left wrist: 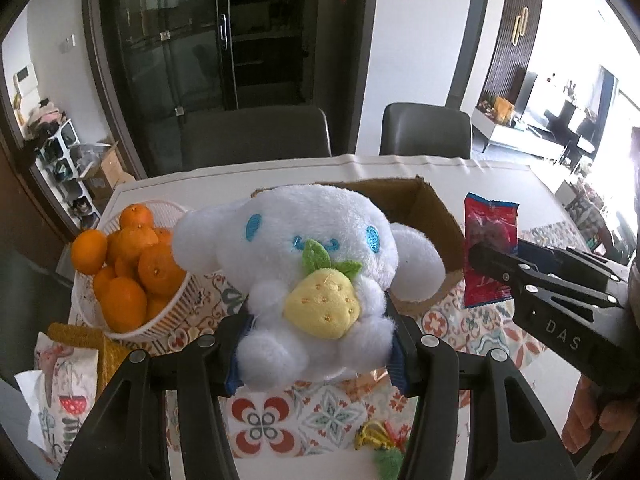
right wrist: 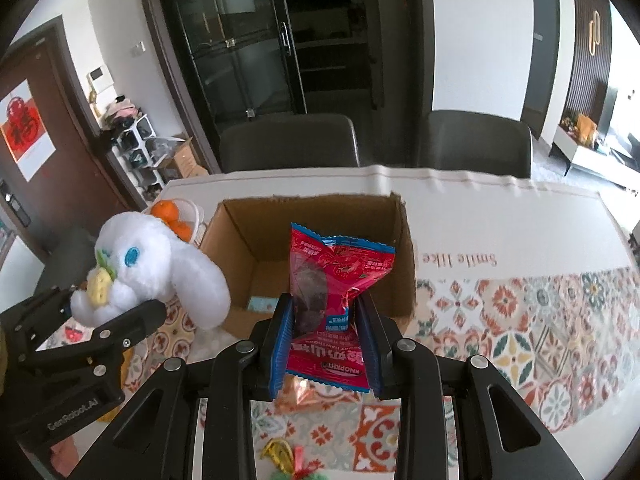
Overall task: Organize soft objects
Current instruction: 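Carry the bunny and red snack packet in both grippers over the box, then open both grippers to drop the bunny and snack packet into the box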
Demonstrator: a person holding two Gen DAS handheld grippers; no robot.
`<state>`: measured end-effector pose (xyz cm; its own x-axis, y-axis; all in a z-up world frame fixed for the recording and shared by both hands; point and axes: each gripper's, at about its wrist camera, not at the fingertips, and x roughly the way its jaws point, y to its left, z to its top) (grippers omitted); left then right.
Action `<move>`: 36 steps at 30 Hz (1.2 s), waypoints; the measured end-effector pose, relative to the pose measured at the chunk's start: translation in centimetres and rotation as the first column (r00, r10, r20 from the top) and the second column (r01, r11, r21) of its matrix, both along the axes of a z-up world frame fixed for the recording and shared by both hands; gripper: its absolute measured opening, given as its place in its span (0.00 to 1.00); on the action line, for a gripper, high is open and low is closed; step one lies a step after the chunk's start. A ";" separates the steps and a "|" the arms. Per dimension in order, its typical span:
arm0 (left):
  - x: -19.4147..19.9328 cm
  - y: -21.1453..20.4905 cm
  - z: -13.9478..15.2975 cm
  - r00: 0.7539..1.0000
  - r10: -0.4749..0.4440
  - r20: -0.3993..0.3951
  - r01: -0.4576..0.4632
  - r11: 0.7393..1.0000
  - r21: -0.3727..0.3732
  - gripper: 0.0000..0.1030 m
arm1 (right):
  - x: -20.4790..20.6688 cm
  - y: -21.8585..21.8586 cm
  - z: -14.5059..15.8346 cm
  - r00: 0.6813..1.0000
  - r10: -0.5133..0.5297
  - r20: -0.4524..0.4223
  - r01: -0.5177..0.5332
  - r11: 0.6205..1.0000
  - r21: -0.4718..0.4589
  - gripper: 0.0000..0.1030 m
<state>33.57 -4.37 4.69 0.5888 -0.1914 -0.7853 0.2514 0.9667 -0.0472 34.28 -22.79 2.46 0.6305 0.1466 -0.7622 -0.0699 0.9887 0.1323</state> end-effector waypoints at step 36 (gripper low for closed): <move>9.7 -2.1 -1.8 0.995 0.038 -0.093 -0.041 0.999 -0.031 0.54 | 8.0 -0.9 -2.5 0.997 0.007 -0.078 -0.006 1.000 0.023 0.32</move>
<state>43.31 -6.43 2.94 0.5213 -0.1965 -0.8305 0.2063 0.9733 -0.1008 42.32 -23.65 -0.04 0.5681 0.1687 -0.8054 -0.0648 0.9849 0.1606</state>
